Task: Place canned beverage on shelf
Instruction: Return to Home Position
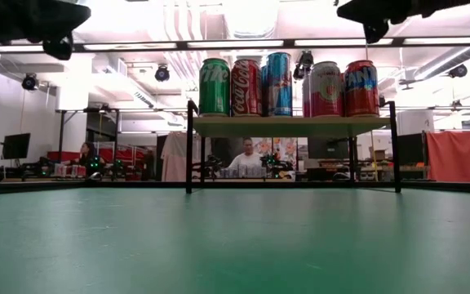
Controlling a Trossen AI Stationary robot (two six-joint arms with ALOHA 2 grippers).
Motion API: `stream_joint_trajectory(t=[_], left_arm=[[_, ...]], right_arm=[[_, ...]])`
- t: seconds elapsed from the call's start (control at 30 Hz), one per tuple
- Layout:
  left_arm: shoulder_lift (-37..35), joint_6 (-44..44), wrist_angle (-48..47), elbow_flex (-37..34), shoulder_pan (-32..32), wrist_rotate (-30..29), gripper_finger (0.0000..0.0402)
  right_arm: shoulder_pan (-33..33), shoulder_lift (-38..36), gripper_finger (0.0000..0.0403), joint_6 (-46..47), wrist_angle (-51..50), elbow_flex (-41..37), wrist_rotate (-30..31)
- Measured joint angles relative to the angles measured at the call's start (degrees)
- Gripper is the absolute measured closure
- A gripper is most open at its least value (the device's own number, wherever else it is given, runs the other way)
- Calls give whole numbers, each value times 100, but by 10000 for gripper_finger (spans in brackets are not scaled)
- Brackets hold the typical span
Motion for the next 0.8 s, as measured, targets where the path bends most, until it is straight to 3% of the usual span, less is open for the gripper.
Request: stream_joint_trajectory(t=[0.3,0.8], left_arm=[[48,-285,-58,-331,0,-2,402],[-82,-535,308,-979,0,-9,402]], right_arm=[[-7,-470,394,-33,548,-686,-79],[-7,-1811,394,7,546,-1212,-289]])
